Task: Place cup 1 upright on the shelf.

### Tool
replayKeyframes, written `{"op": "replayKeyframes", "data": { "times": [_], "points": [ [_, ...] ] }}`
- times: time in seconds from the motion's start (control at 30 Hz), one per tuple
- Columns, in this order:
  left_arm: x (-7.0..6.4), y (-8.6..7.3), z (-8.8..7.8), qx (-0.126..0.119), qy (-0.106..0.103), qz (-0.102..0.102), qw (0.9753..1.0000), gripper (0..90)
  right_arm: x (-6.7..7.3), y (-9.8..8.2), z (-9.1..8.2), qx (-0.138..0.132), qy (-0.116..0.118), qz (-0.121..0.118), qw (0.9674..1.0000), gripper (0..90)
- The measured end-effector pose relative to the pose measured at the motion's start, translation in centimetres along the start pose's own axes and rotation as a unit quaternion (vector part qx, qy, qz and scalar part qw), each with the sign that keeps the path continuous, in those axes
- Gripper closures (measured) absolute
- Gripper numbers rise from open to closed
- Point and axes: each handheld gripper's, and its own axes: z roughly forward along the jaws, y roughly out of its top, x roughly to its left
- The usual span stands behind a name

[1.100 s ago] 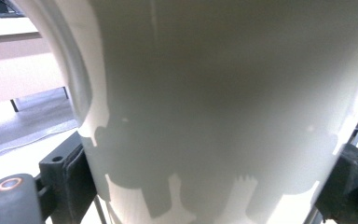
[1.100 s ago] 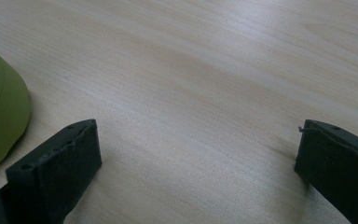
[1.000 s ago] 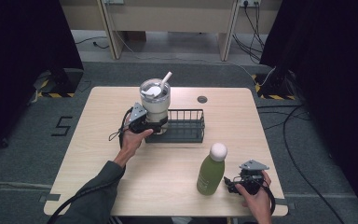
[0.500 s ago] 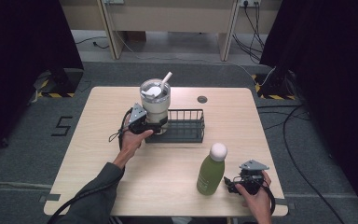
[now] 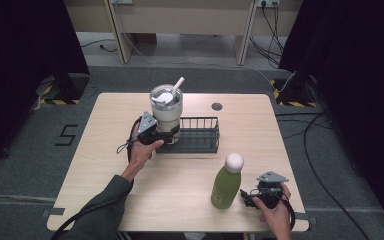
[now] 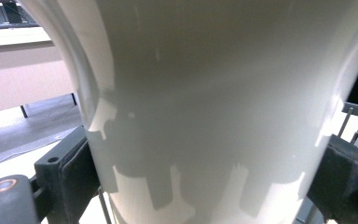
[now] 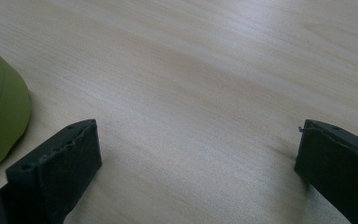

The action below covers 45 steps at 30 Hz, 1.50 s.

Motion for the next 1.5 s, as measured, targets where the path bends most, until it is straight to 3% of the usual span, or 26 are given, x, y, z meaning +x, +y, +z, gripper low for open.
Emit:
{"op": "replayKeyframes", "data": {
  "times": [0.4,1.33,1.47,1.5],
  "points": [
    [0.1,-0.4,-0.2,-0.011,-0.006,-0.006,0.9999,9.4,0.0,0.0,0.0,0.0,0.0,0.0,1.0,0.3],
    [0.1,-0.4,-1.3,-0.006,-0.007,-0.004,0.9999,9.3,0.0,0.0,0.0,0.0,0.0,0.0,1.0,0.3],
    [0.1,-0.3,-1.5,-0.004,-0.007,-0.002,1.0,9.3,0.0,0.0,0.0,0.0,0.0,0.0,1.0,0.3],
    [0.3,-0.2,-1.6,-0.004,-0.004,0.018,0.9998,9.3,0.0,0.0,0.0,0.0,0.0,0.0,1.0,0.3]
  ]
}}
